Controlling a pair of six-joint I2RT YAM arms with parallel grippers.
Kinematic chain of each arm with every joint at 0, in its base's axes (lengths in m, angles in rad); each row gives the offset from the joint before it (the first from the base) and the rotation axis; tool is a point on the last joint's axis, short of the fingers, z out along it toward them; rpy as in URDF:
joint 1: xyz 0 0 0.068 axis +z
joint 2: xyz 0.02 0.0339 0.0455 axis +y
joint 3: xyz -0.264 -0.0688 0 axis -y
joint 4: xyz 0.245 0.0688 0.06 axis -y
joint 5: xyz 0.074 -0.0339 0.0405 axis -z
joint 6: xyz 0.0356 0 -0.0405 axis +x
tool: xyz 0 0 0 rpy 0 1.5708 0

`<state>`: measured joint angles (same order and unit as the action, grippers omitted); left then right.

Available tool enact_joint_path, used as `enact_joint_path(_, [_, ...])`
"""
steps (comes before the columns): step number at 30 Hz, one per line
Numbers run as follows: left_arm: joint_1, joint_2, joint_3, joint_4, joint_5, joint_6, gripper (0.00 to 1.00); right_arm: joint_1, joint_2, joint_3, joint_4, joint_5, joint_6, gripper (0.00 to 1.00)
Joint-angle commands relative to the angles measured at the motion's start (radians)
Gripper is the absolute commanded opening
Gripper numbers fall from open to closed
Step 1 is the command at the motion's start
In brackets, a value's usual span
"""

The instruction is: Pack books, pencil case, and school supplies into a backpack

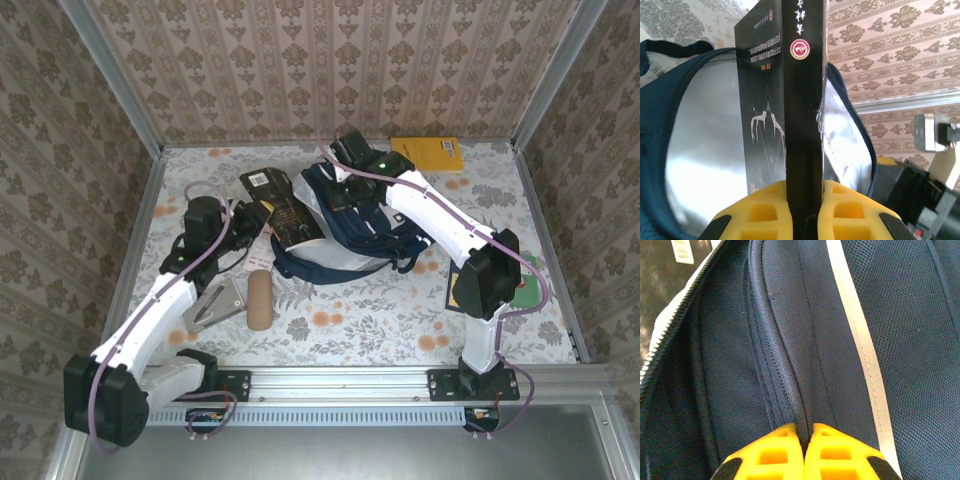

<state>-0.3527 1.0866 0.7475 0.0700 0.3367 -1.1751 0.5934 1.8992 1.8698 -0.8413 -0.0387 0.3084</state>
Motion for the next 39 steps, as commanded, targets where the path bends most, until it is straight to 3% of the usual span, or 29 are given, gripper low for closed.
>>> enact_joint_path(1, [-0.008,0.065,-0.023,0.189,0.001,-0.038,0.00,0.002,-0.077,0.063,0.030,-0.054,0.050,0.00])
enact_joint_path(10, [-0.057,0.226,-0.080,0.424,-0.025,-0.112,0.00,-0.009,-0.065,0.090,0.044,-0.093,0.079,0.00])
enact_joint_path(15, [-0.074,0.245,-0.063,0.373,-0.032,-0.114,0.00,-0.024,-0.065,0.092,0.051,-0.097,0.097,0.00])
enact_joint_path(27, [-0.080,0.015,-0.116,0.164,-0.064,-0.072,0.00,-0.102,-0.060,0.043,0.074,-0.096,0.181,0.00])
enact_joint_path(39, [-0.094,-0.010,-0.117,0.155,-0.095,-0.091,0.00,-0.105,-0.050,0.067,0.056,-0.095,0.188,0.00])
